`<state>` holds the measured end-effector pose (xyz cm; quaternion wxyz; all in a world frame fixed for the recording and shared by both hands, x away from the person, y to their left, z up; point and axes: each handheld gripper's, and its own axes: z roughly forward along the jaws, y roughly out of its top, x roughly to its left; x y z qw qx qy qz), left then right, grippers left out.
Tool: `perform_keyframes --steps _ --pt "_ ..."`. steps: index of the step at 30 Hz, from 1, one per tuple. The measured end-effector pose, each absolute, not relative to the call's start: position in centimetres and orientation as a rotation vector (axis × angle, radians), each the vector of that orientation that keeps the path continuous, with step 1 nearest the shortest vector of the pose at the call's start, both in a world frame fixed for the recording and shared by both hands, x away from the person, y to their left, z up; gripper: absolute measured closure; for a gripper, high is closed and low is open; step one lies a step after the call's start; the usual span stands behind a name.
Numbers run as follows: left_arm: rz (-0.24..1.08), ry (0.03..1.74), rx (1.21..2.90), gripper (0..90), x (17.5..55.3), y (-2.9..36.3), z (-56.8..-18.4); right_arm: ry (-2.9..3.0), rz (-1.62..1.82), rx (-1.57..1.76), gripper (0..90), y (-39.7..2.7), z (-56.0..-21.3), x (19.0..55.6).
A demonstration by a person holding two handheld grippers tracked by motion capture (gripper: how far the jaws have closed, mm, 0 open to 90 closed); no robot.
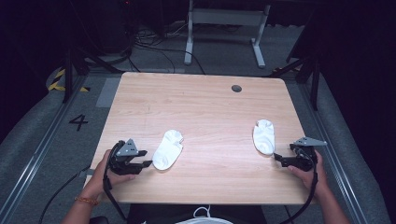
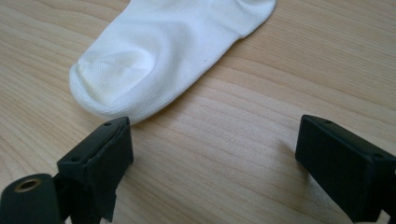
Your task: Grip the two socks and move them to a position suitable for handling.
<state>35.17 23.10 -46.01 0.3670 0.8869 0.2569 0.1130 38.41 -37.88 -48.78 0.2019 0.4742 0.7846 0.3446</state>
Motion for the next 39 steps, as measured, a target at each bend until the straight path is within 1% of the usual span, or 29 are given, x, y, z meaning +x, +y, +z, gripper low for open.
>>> perform_keyframes --steps 1,2,3,6,7,9,12,19,21,25,26,29,30,35,39 --pt "0.289 0.631 2.279 64.7 35.1 22.5 -45.9 2.191 0.963 1.324 11.4 -37.9 -48.8 38.4" --pt "0.276 0.605 2.282 68.6 35.2 22.0 -45.8 2.191 0.962 1.325 11.4 -37.9 -48.8 38.4" --pt "0.261 0.579 2.286 70.6 35.2 21.4 -45.8 2.191 0.963 1.324 11.4 -37.9 -48.8 38.4" --pt "0.251 0.534 2.336 72.4 35.2 19.8 -46.0 2.191 0.963 1.324 11.5 -37.9 -48.8 38.4" --pt "0.251 0.534 2.336 72.9 35.2 19.8 -46.0 2.191 0.962 1.324 11.5 -37.9 -48.8 38.4" --pt "0.205 0.486 2.373 72.2 35.5 18.8 -46.6 2.191 0.963 1.324 11.5 -37.9 -48.8 38.4" --pt "0.167 0.485 2.375 72.3 36.0 18.4 -47.1 2.191 0.963 1.325 11.5 -37.9 -48.8 38.4" --pt "0.145 0.467 2.361 72.7 36.0 16.9 -47.3 2.191 0.963 1.324 11.5 -37.9 -48.8 38.4" --pt "0.142 0.465 2.361 70.8 36.0 16.7 -47.4 2.191 0.963 1.324 11.5 -37.9 -48.8 38.4" --pt "0.14 0.427 2.382 61.5 35.9 15.2 -47.1 2.191 0.963 1.324 11.5 -37.9 -48.8 38.4" --pt "0.146 0.429 2.385 60.6 35.8 15.1 -47.0 2.191 0.962 1.324 11.4 -37.9 -48.8 38.4" --pt "0.154 0.419 2.377 56.9 35.8 15.1 -46.6 2.191 0.963 1.325 11.5 -37.9 -48.8 38.4" --pt "0.179 0.424 2.348 56.1 35.7 15.5 -45.8 2.191 0.963 1.325 11.5 -37.9 -48.8 38.4" --pt "0.275 0.507 2.272 56.9 36.4 17.3 -44.2 2.191 0.963 1.324 11.5 -37.9 -48.8 38.4" --pt "0.278 0.532 2.291 57.3 37.3 17.6 -44.9 2.191 0.962 1.324 11.5 -37.9 -48.8 38.4"
